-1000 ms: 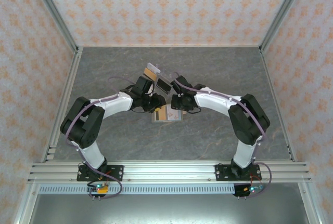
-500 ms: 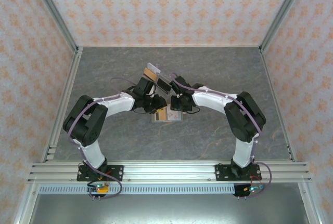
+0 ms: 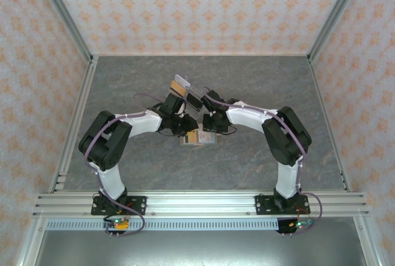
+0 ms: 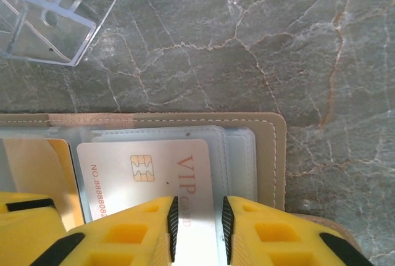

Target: Take the credit cards out of the card holder

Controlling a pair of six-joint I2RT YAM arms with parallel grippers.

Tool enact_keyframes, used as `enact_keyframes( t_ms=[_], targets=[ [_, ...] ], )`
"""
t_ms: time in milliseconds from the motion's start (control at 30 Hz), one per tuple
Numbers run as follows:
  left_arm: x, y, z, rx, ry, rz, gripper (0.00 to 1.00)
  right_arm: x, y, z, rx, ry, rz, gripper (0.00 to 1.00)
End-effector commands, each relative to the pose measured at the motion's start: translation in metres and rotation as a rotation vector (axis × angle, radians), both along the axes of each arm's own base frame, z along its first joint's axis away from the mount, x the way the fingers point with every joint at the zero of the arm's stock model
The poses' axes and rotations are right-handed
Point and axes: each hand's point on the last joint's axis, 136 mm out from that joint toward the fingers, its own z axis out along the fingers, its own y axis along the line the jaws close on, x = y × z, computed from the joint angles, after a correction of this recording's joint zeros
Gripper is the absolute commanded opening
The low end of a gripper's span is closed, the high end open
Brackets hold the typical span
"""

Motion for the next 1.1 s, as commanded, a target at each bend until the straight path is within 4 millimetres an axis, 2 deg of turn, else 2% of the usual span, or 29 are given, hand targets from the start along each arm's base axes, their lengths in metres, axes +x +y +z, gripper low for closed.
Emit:
enact_keyframes(
  t_ms=[0, 500, 800, 1067],
  targets=[
    [0.001, 0.001, -0.008, 0.024, -0.020, -0.014, 0.22, -0.005, -0.003, -0.009, -0.021, 0.047, -0.004, 0.27],
    [0.002, -0.004, -0.009, -0.011, -0.037, -0.021, 0.20, -0.010, -0.002, -0.015, -0.018, 0.082, 0.001, 0.21],
    [0.004, -0.012, -0.001, -0.057, -0.066, -0.054, 0.17, -0.011, -0.003, -0.016, -0.020, 0.090, -0.003, 0.19],
    [0.007, -0.018, 0.017, -0.130, -0.118, -0.076, 0.13, -0.012, -0.008, -0.018, -0.044, 0.090, -0.011, 0.18]
  ],
)
